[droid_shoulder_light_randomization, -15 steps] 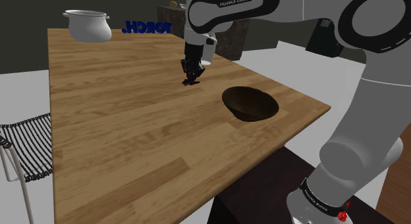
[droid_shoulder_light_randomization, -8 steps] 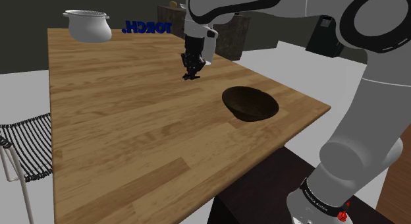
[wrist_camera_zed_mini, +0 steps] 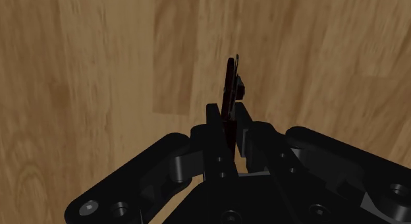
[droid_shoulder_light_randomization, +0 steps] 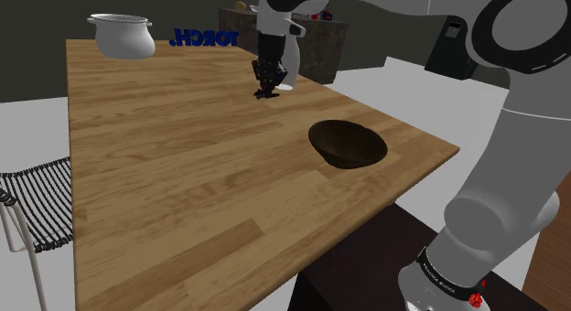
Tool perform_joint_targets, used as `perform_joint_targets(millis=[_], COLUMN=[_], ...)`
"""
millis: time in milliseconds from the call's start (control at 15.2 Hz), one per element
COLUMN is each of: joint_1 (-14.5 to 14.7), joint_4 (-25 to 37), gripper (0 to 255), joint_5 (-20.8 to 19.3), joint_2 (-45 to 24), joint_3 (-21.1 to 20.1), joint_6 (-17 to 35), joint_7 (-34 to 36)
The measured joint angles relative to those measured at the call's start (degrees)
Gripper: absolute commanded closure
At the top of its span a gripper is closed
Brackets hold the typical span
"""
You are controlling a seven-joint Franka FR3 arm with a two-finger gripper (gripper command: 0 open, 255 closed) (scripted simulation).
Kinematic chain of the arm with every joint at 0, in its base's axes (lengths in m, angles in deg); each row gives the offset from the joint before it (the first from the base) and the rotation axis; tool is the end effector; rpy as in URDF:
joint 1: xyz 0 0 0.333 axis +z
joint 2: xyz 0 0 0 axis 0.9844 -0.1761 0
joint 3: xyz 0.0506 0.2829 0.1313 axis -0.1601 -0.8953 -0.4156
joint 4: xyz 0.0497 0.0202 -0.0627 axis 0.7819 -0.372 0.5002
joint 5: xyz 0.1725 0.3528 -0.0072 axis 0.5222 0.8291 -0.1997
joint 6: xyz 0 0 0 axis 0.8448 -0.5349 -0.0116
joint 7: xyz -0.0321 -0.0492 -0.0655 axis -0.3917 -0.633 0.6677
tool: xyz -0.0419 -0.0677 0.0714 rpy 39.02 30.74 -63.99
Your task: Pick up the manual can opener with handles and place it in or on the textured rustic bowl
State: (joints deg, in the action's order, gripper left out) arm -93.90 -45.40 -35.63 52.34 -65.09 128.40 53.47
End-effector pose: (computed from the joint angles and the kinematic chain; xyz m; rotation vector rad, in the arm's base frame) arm 0.6035 0.1512 0.5410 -2.3348 2.0777 0.0695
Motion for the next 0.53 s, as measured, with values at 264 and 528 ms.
perform_joint_targets(millis=[264,528], joint_1=[0.3,0.8], joint_4=[3.8,7.6], gripper=[255,255], joint_5=[-0.2,-0.5], joint_2=[-0.4,-1.0], joint_3=[-0.1,-0.2], joint_6=[-3.4,-6.6], joint_7=[0.1,0.3])
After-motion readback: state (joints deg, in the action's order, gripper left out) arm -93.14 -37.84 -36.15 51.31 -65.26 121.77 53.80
